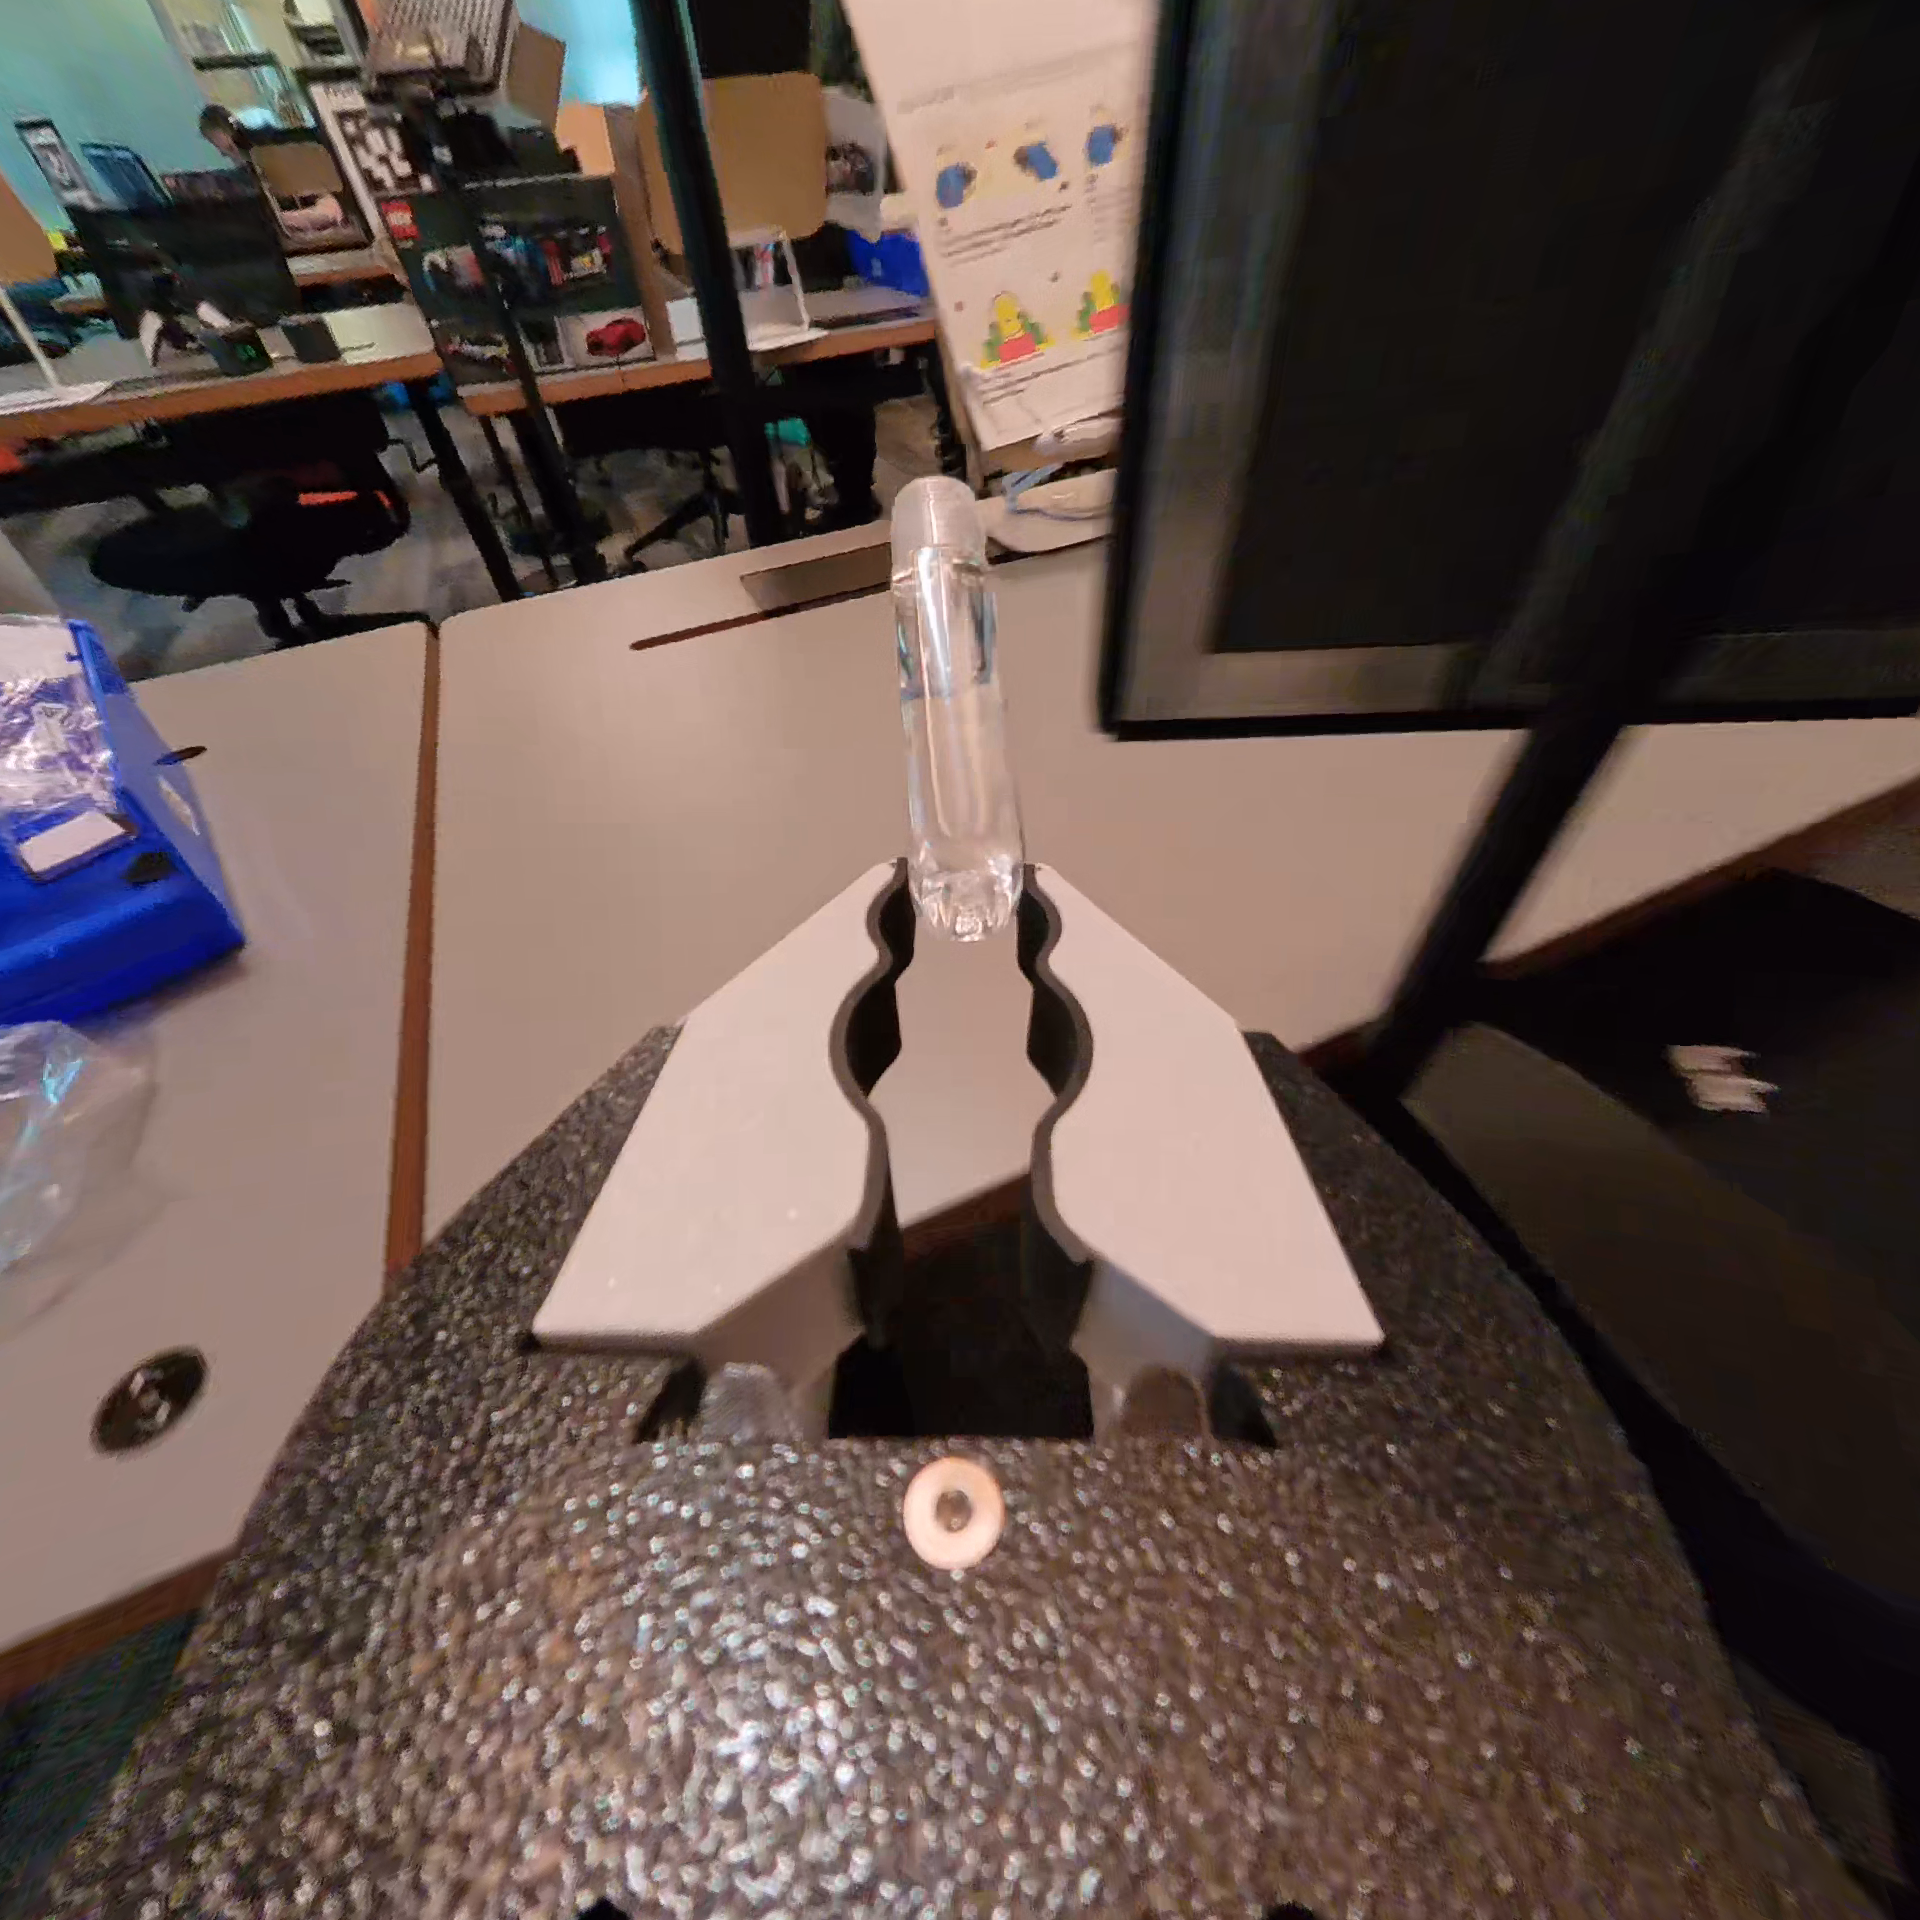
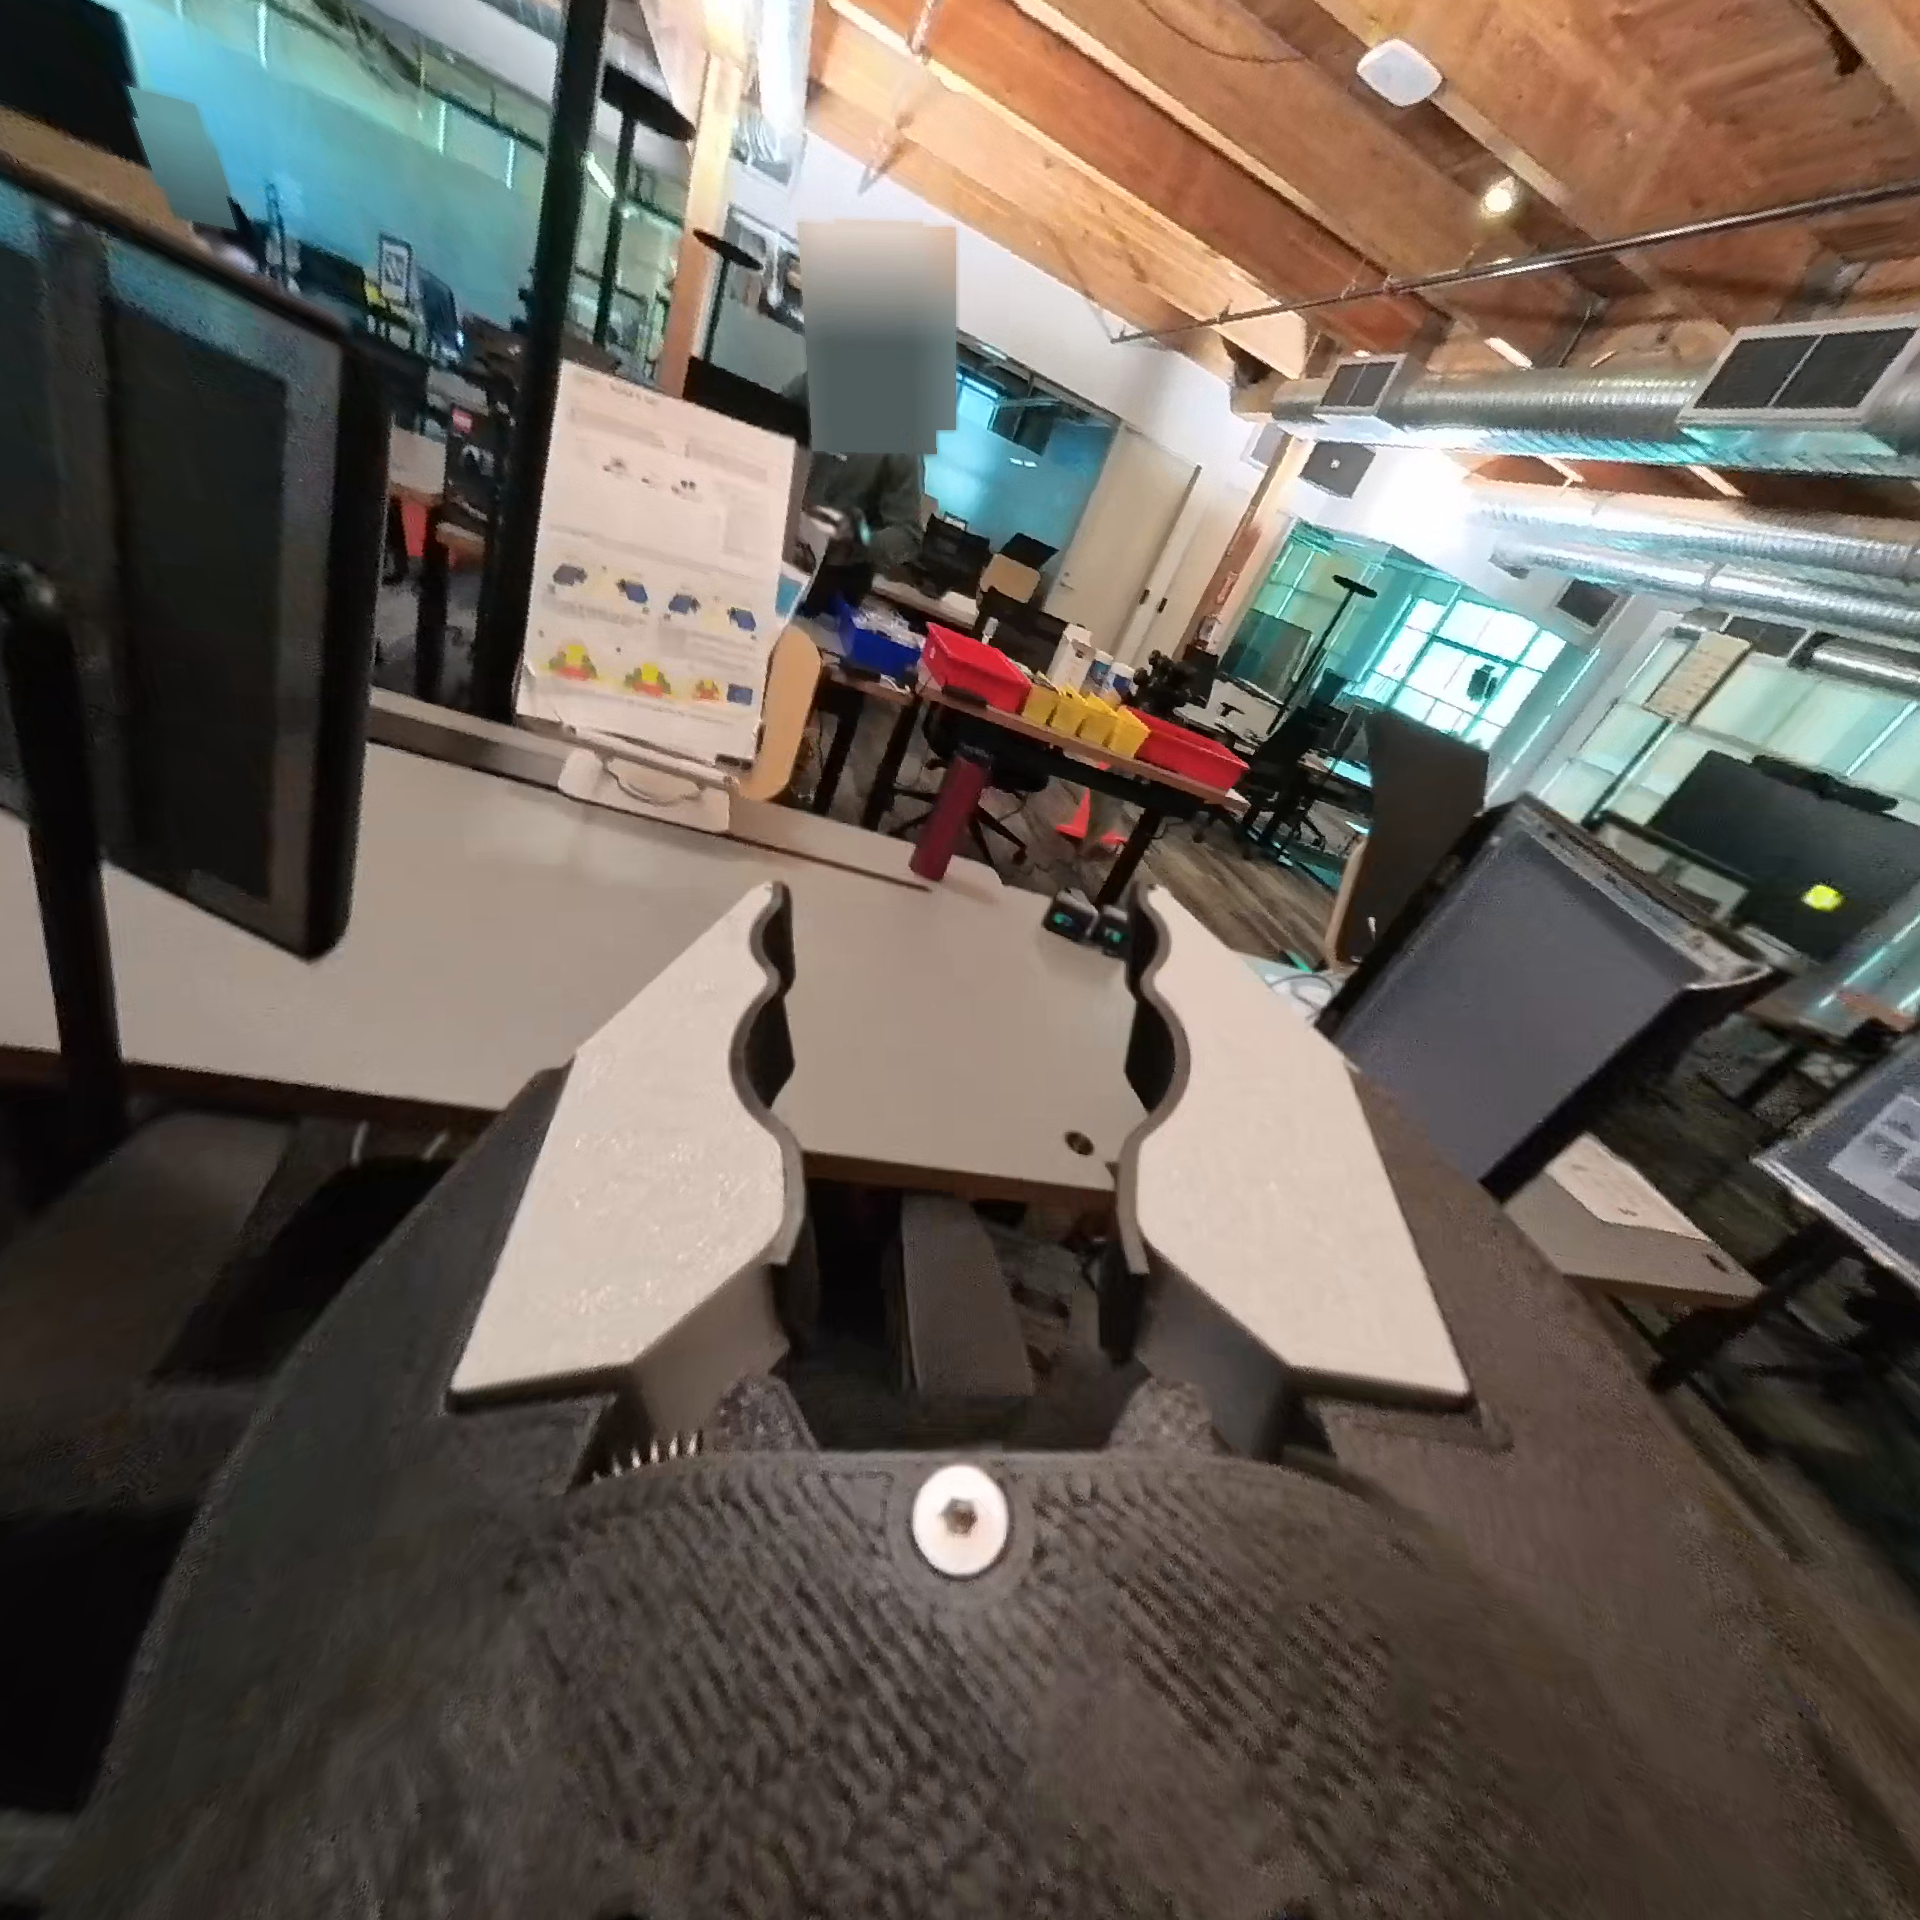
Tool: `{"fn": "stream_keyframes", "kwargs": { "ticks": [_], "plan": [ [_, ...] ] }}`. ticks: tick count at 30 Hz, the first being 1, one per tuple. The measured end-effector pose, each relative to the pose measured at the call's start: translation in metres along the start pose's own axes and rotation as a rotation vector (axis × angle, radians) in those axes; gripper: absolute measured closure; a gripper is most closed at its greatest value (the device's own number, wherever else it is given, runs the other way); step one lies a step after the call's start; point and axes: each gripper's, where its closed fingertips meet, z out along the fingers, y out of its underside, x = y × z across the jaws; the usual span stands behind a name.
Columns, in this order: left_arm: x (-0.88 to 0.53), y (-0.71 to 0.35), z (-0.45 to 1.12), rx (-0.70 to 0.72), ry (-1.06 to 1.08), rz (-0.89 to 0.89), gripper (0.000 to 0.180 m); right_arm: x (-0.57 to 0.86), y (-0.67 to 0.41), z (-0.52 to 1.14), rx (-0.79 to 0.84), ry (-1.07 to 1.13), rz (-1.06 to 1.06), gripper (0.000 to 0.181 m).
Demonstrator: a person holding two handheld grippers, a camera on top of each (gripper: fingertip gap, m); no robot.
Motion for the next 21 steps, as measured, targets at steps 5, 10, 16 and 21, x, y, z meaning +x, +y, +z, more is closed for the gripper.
{"fn": "stream_keyframes", "kwargs": {
  "ticks": [5, 10, 16, 21],
  "plan": [
    [0.091, -0.008, -0.111, -0.001, 0.048, 0.118, 0.162, 0.022, 0.046, -0.073, -0.001, -0.155, -0.032, 0.119],
    [0.215, 0.042, -0.238, -0.146, 0.215, 0.257, 0.162, 0.021, 0.149, -0.169, -0.093, -0.347, 0.051, 0.121],
    [0.370, 0.143, -0.337, -0.375, 0.546, 0.382, 0.162, -0.040, 0.283, -0.251, -0.252, -0.423, 0.286, 0.140],
    [0.456, 0.236, -0.330, -0.467, 0.706, 0.594, 0.163, -0.131, 0.375, -0.267, -0.336, -0.538, 0.402, 0.153]
  ]
}}
